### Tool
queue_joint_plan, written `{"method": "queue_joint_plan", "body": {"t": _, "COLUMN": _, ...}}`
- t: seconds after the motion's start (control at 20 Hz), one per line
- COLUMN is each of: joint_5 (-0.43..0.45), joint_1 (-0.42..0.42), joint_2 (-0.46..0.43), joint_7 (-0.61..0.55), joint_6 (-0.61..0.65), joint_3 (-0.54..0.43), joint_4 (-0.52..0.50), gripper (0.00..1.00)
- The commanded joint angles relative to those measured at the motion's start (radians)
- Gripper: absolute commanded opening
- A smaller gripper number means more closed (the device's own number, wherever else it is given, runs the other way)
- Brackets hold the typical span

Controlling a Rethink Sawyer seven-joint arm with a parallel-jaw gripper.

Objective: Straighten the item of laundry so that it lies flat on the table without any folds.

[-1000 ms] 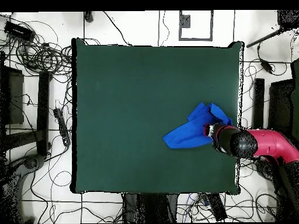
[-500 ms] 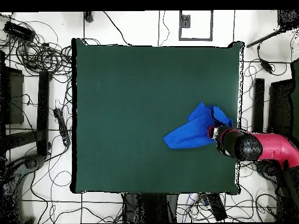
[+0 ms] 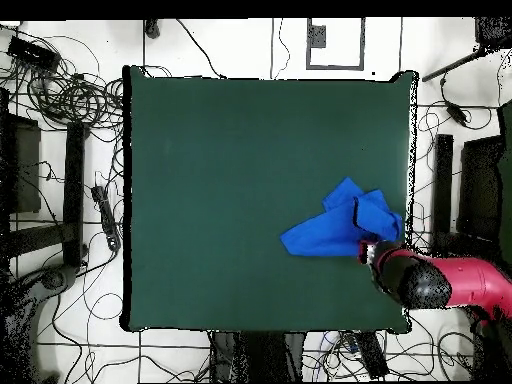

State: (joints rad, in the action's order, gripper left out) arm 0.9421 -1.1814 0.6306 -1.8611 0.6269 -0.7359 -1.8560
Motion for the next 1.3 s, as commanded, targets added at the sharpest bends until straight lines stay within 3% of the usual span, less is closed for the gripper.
{"method": "queue_joint_plan", "body": {"t": 0.05, "joint_5": 0.029, "joint_1": 0.088, "joint_2": 0.101, "joint_7": -0.123, "joint_6": -0.107, "joint_3": 0.096, "joint_4": -0.230, "gripper": 1.00}}
{"method": "queue_joint_plan", "body": {"t": 0.35, "joint_5": 0.015, "joint_1": 0.170, "joint_2": 0.138, "joint_7": -0.202, "joint_6": -0.183, "joint_3": 0.185, "joint_4": -0.273, "gripper": 1.00}}
{"method": "queue_joint_plan", "body": {"t": 0.85, "joint_5": -0.058, "joint_1": 0.265, "joint_2": 0.148, "joint_7": -0.189, "joint_6": -0.245, "joint_3": 0.286, "joint_4": -0.277, "gripper": 1.00}}
{"method": "queue_joint_plan", "body": {"t": 1.3, "joint_5": -0.179, "joint_1": 0.309, "joint_2": 0.114, "joint_7": -0.093, "joint_6": -0.131, "joint_3": 0.282, "joint_4": -0.116, "gripper": 1.00}}
